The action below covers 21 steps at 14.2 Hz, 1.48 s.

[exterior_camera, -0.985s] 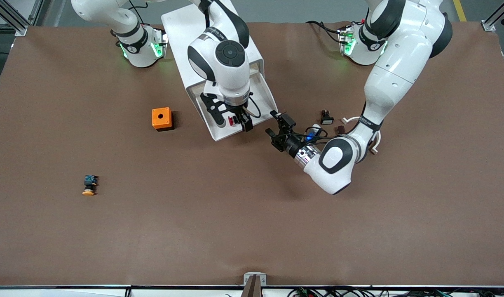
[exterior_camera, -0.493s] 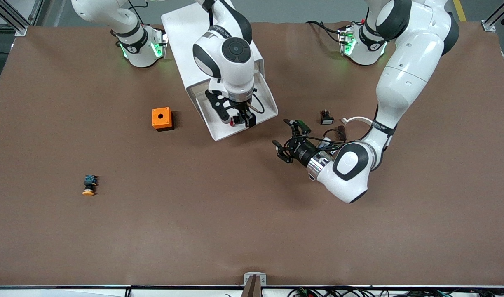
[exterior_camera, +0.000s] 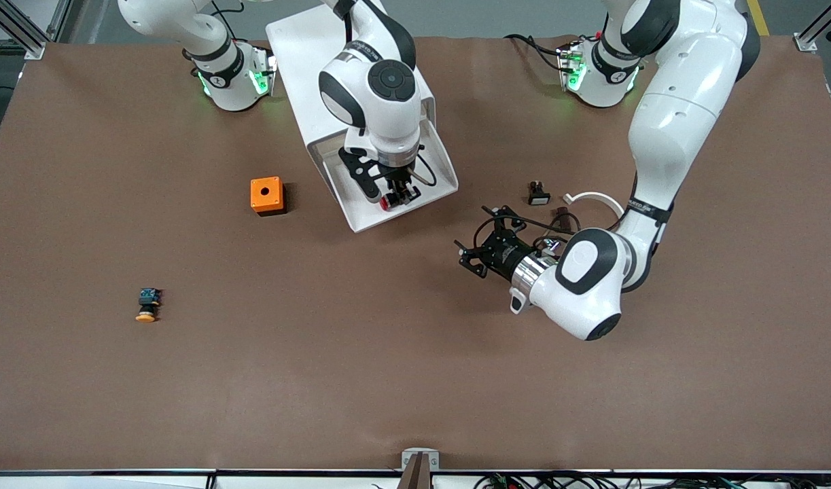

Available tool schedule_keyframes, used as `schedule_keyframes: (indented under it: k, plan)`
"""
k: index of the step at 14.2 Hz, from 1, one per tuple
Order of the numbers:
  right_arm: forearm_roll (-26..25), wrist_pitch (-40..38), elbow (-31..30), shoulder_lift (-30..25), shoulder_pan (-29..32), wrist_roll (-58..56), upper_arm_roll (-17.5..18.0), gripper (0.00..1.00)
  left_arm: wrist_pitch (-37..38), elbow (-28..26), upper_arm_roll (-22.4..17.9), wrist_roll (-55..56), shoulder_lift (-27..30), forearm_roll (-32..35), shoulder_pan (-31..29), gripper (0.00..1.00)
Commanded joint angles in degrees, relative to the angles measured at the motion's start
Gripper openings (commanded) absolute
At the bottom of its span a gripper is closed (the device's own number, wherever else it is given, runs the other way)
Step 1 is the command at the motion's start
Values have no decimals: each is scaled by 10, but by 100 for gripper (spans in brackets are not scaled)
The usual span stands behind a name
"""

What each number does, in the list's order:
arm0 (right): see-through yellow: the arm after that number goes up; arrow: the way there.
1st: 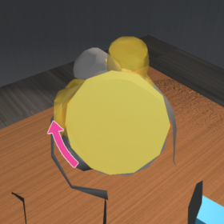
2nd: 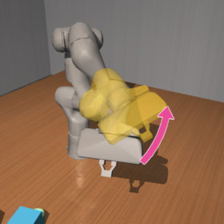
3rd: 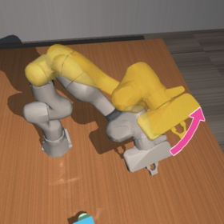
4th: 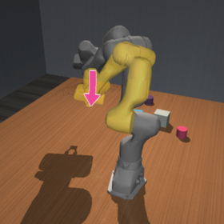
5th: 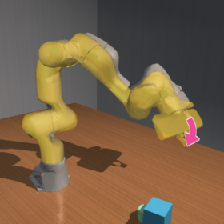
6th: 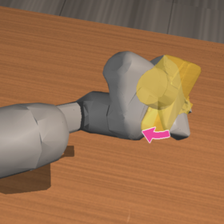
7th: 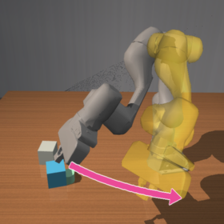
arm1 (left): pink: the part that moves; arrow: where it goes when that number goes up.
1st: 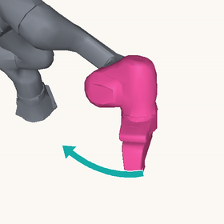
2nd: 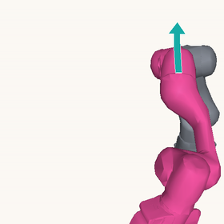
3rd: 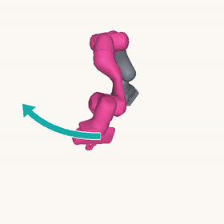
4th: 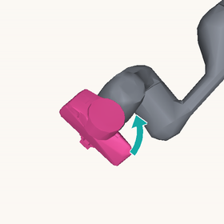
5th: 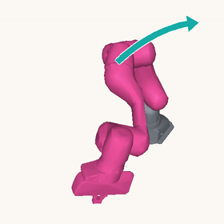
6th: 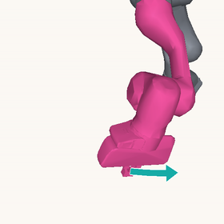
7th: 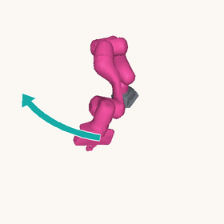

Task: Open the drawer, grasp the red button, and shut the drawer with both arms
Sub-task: 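Lift the red button out while the left gripper releases the drawer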

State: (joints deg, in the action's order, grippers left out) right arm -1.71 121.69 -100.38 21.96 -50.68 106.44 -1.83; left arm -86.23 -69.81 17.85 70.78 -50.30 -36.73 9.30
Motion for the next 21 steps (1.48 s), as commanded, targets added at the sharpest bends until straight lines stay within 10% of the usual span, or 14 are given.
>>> schedule_keyframes:
  k: [1,11,21]
  plan:
    - [-15,0,-3,-5,-6,11,-5,0,-35,-9,3,-56,49,65,5,100]
    - [-1,-69,34,-47,97,-218,-6,0,-143,-26,3,-131,123,308,48,100]
    - [5,-95,32,-56,283,-630,-7,0,-230,-63,7,-103,125,392,89,100]
